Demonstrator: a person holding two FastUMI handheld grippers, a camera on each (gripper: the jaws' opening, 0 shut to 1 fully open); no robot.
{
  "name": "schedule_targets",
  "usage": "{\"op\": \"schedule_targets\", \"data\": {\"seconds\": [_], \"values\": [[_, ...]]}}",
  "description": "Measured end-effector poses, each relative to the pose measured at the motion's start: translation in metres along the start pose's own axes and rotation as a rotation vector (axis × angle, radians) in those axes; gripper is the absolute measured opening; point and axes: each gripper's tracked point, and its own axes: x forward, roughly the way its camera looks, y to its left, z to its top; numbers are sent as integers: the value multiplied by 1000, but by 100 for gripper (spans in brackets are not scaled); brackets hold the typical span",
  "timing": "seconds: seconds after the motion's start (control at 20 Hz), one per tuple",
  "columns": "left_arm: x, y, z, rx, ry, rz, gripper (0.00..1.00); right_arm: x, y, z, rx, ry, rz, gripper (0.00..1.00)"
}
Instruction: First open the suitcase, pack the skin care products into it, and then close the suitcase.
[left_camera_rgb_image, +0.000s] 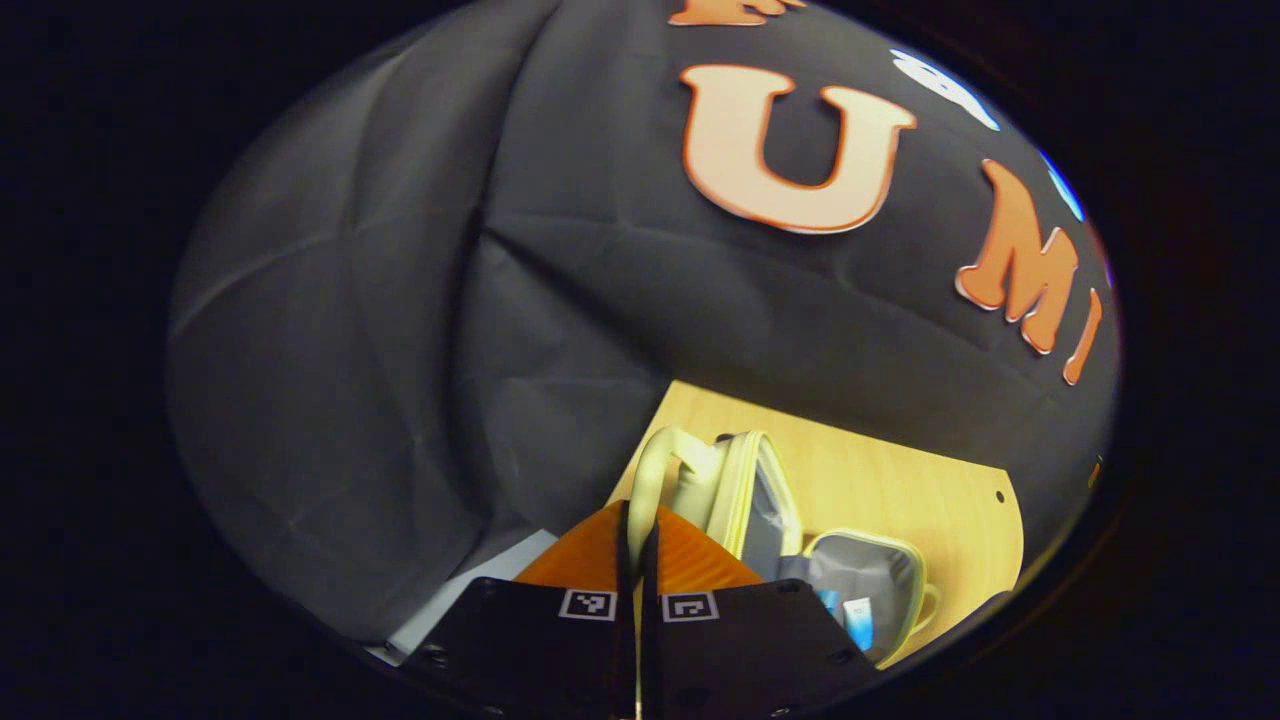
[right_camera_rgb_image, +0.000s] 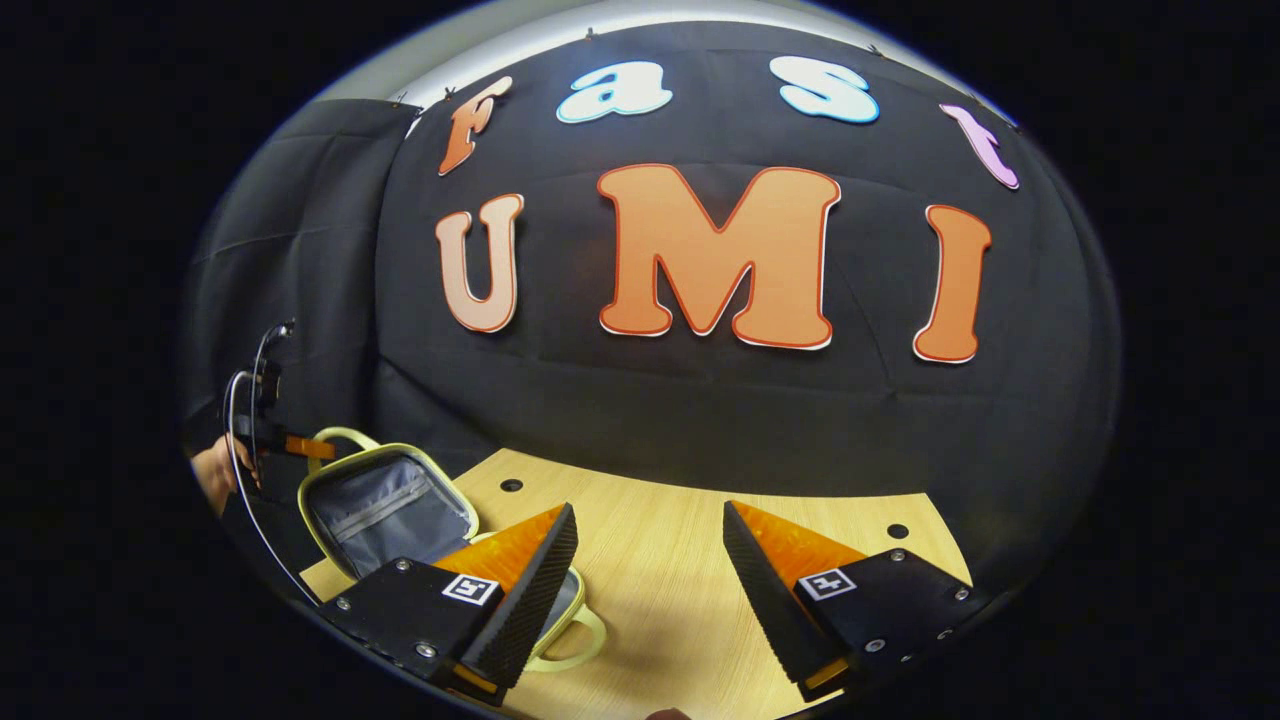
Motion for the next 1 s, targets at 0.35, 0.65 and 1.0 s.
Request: {"op": "schedule_targets", "data": {"seconds": [0.35, 0.65, 1.0], "values": [[-40, -95, 19, 76, -64, -89, 2, -4, -15, -3, -32, -17, 47, 93], [-61, -170, 13, 108, -69, -170, 2, -7, -39, -9, -14, -17, 55, 94], [-69, -255, -19, 197, -51, -254, 2, -9, -59, -21, -9, 0, 56, 93]]}}
